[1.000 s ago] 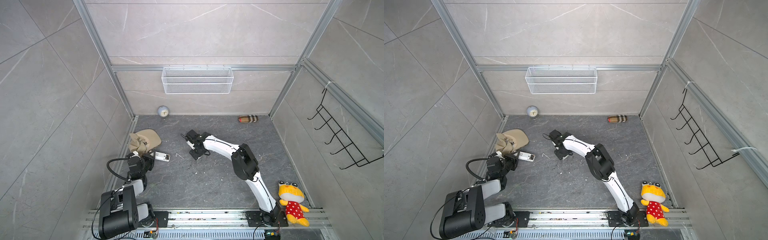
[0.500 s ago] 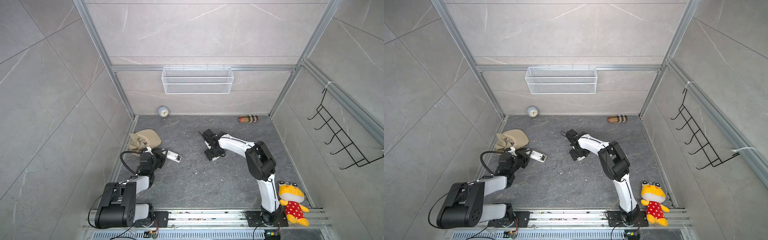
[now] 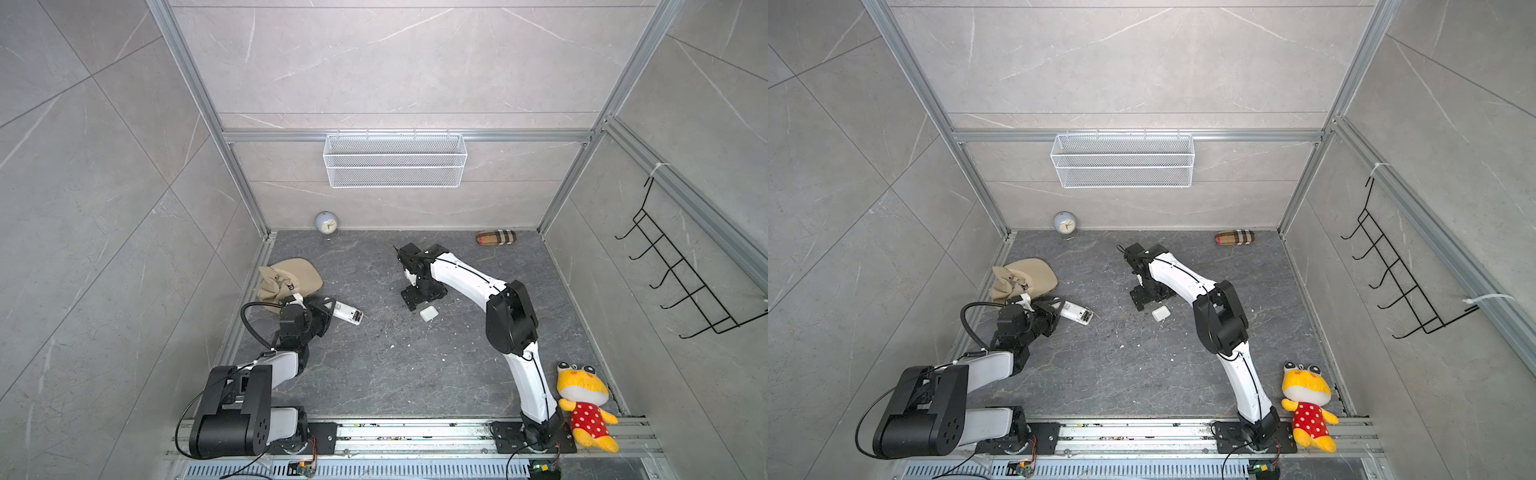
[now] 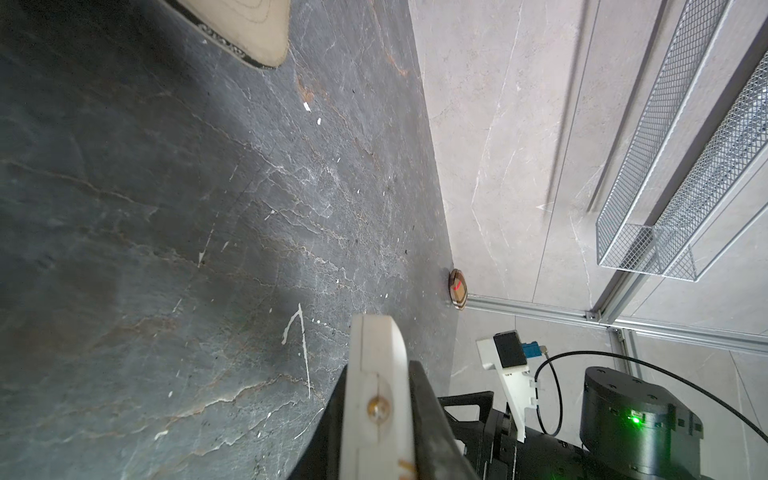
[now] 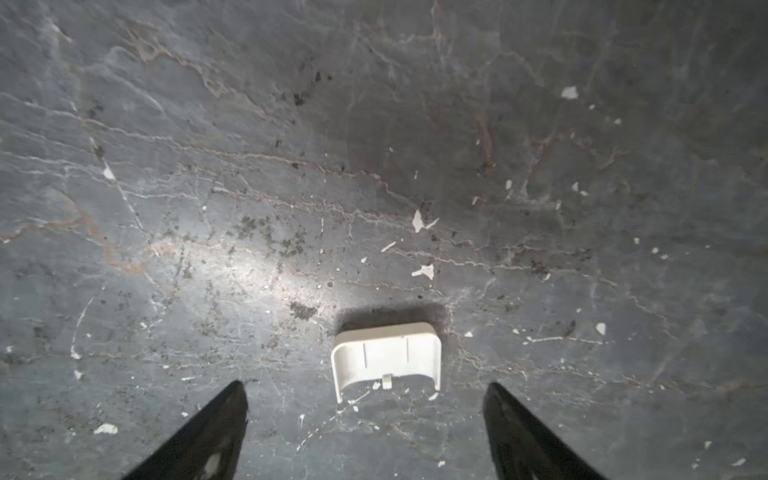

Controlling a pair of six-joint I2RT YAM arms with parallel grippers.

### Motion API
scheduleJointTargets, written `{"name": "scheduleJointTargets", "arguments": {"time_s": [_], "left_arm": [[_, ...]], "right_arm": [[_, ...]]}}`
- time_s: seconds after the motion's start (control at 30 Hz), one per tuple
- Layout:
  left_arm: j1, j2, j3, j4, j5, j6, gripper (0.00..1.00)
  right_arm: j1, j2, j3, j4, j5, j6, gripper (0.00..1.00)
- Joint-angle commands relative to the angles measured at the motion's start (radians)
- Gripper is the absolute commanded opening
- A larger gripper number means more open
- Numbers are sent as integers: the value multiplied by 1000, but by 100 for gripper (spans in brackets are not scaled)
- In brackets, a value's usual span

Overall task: Load the batteries into the remote control
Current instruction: 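Lower the open right gripper around the white battery cover and close it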

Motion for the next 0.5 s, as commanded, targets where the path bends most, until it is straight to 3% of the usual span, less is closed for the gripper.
{"name": "scheduleJointTargets", "arguments": {"time_s": [0.0, 0.23, 0.47], "left_arm": [[-2, -34, 47, 11, 2, 15, 0], [-2, -47, 57, -17, 4, 31, 0], [-2, -29, 64, -7, 14, 26, 0]], "right_arm": [[5, 37, 29, -73, -20, 13, 88], [-11, 63, 37, -70, -56, -11, 81], [-11, 114, 99, -104, -29, -33, 83]]}}
